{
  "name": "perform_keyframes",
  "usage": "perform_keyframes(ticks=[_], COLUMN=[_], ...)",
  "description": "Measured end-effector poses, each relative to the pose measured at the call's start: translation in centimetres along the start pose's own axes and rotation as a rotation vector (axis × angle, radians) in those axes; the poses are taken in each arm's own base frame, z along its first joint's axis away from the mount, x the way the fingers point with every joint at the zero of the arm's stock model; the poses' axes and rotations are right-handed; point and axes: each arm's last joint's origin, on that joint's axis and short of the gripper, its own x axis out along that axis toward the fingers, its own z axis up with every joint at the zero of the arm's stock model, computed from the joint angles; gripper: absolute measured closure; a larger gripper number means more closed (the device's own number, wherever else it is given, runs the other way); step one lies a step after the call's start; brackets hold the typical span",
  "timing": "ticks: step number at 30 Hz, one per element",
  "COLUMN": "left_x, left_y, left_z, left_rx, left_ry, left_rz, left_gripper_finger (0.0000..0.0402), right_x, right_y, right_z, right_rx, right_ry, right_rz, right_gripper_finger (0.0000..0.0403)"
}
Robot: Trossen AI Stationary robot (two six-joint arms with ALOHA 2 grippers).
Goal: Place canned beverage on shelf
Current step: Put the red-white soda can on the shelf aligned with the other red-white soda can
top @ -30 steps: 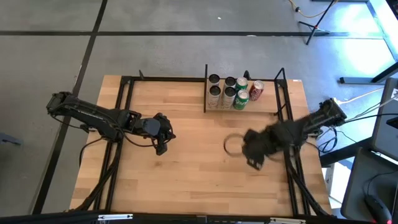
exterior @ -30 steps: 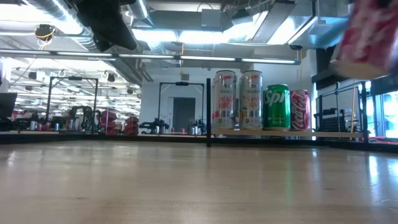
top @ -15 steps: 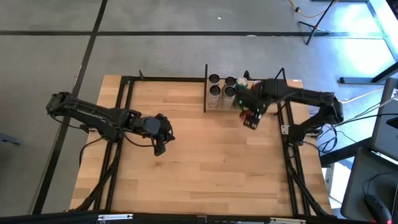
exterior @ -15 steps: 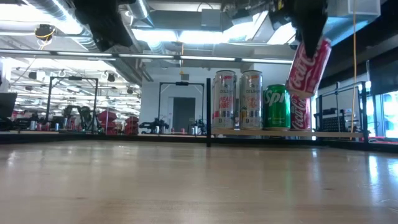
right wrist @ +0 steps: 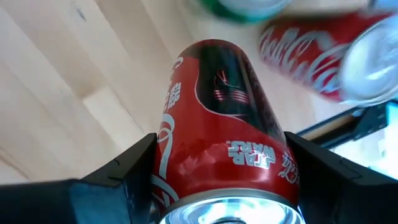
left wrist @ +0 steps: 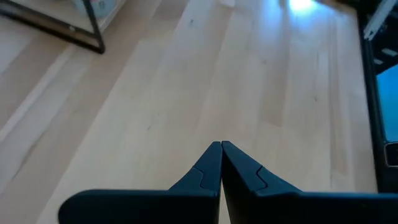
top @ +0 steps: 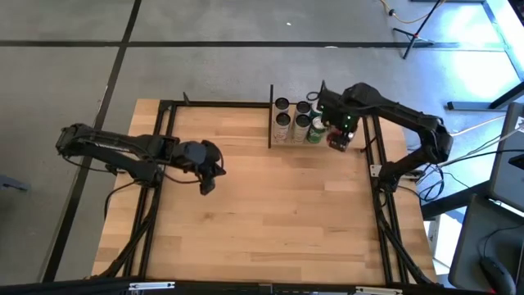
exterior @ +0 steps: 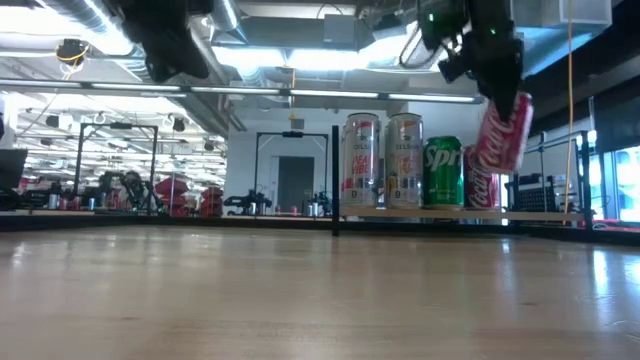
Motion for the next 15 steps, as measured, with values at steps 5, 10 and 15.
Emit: perform_keyframes(ticks=[5,10,15], left_x=[0.0,0.1,0.1], left_y=[0.6,1.0,1.6], left_z=[0.1,0.3,0.5], left_rx=[-0.016,0.001,-0.004], left_ry=[0.01,0.003,-0.003], left_rz=[0.026,0.042,0.062], left_gripper_finger=[0.0398,0.0398,0.0398], right_x=[2.2,3.1,3.6], right_y=[-0.3,-1.2,-2.8], right_z=[-0.7,-0.5,-0.1], right_rx=[-0.009,0.004,0.053], right_ry=[0.094,0.093,0.07], right_rz=[0.006,-0.03,-0.054], right_gripper_finger=[0.013,0.013,0.013])
